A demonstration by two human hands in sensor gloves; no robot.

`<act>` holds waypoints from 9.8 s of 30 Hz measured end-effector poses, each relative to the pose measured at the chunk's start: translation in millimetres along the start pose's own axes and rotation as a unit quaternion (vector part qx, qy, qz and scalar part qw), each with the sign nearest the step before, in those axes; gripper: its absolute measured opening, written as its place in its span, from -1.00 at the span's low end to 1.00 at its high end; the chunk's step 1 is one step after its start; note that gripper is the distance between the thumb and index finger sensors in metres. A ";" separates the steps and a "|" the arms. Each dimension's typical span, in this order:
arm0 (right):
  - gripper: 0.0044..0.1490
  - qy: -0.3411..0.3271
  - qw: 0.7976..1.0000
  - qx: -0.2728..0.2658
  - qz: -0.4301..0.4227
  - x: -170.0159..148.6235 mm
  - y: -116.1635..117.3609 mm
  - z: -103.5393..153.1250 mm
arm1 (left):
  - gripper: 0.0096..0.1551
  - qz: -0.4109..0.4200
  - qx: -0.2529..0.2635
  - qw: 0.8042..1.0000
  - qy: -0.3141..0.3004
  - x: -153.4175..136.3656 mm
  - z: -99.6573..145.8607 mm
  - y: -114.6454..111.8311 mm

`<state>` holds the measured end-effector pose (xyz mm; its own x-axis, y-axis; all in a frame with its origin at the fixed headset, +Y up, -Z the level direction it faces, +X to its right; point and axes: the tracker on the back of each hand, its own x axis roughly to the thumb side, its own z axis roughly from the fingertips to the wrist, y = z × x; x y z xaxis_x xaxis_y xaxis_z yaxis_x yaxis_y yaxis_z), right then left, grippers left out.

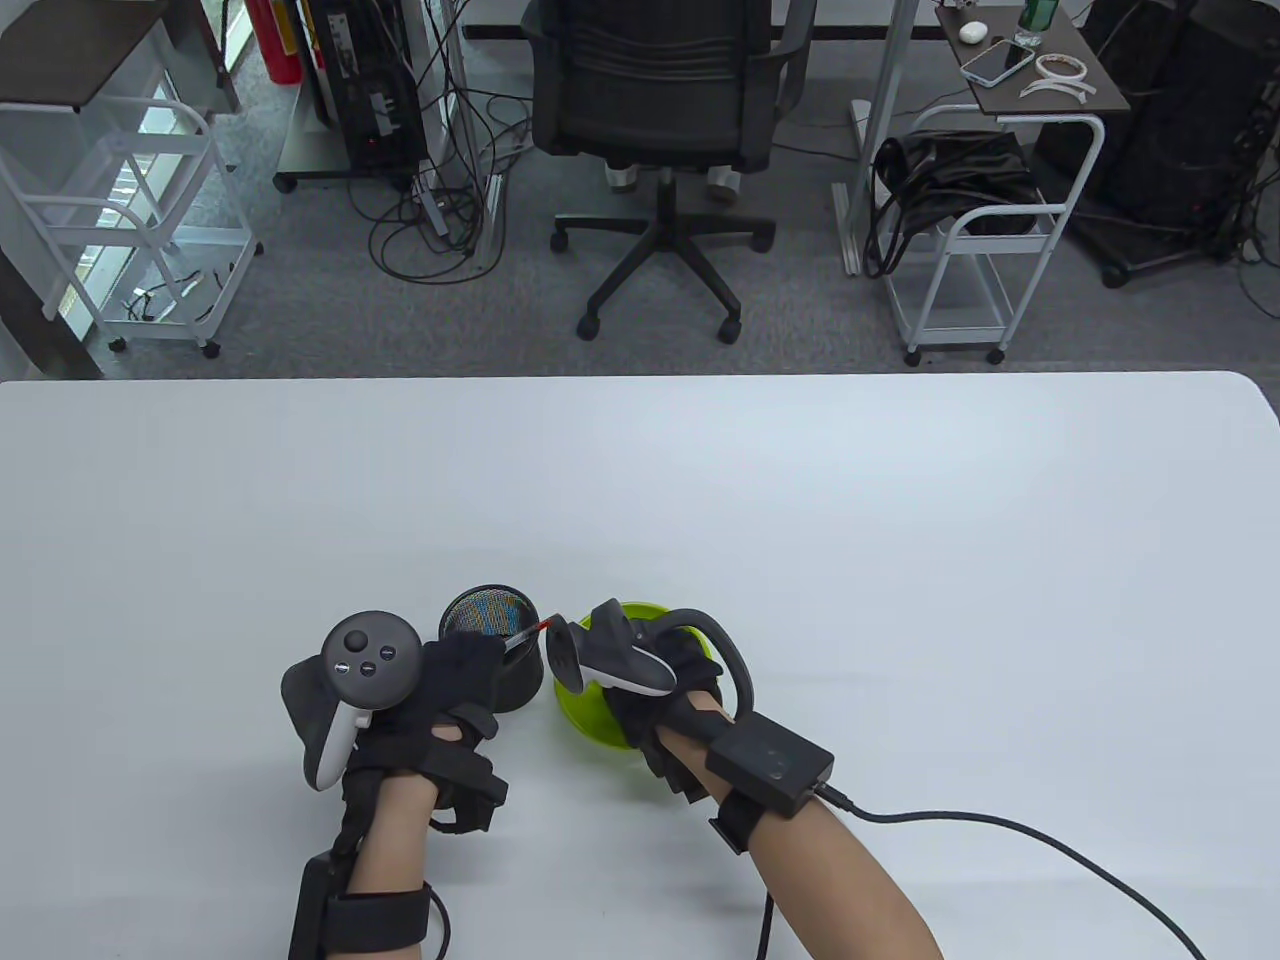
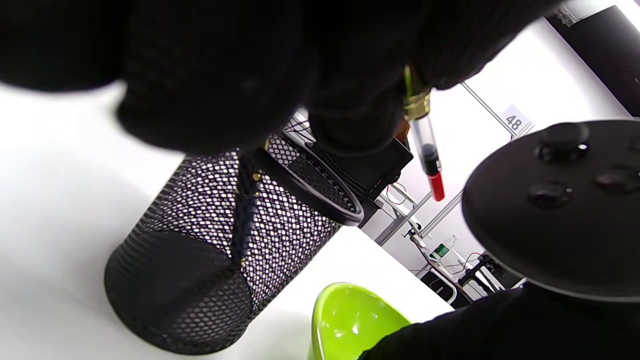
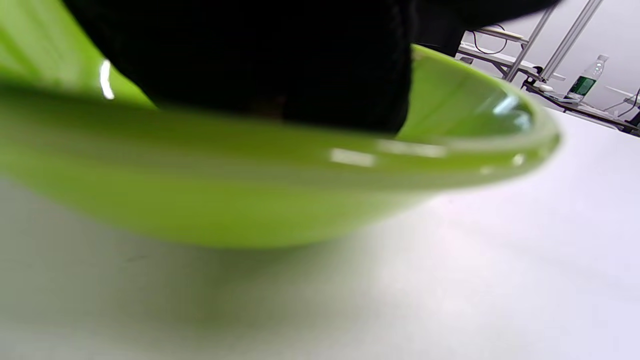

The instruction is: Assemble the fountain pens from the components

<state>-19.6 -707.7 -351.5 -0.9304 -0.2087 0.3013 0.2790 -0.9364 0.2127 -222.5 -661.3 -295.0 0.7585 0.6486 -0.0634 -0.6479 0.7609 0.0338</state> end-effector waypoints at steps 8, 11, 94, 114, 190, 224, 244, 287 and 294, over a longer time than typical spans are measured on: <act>-0.41 0.007 0.996 -0.038 -0.084 -12.5 -16.2 11.1 | -0.43 -0.010 -0.011 1.000 0.002 -0.5 -0.6 -3.8; -0.41 -0.003 0.987 -0.070 -0.143 -26.1 -26.2 24.7 | -0.43 -0.019 -0.020 1.000 0.001 0.4 -1.3 -7.9; -0.16 -0.056 0.767 -0.129 -0.626 -127.9 35.3 91.5 | -0.44 0.128 -0.169 0.958 -0.192 23.0 -4.0 -66.1; -0.40 -0.030 0.803 -0.119 -0.584 -127.2 36.2 91.0 | -0.44 0.126 -0.180 0.959 -0.182 21.5 -3.8 -69.1; -0.42 -0.085 0.785 -0.080 -0.608 -133.5 30.4 91.2 | -0.43 0.171 -0.205 0.947 -0.178 22.9 -2.7 -73.9; -0.40 -0.086 0.812 -0.059 -0.575 -124.7 31.0 90.8 | -0.44 0.138 -0.201 0.951 -0.191 26.9 -1.2 -72.5; -0.33 -0.131 0.793 -0.066 -0.592 -122.6 27.5 91.8 | -0.43 0.193 -0.199 0.945 -0.173 21.9 -2.6 -71.9; -0.38 0.064 0.701 -0.128 -0.698 -173.5 44.4 94.8 | -0.38 -0.348 -0.176 0.909 -0.146 112.5 -33.1 -139.3; -0.38 0.066 0.688 -0.123 -0.712 -175.4 46.7 93.1 | -0.30 -0.444 -0.203 0.868 -0.091 117.4 -45.8 -166.9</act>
<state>178.8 -688.6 -307.9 -0.2358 0.9616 -0.1404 -0.9718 -0.2331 0.0356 -28.5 -712.8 -353.7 0.9456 -0.1716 0.2763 0.2555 0.9176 -0.3045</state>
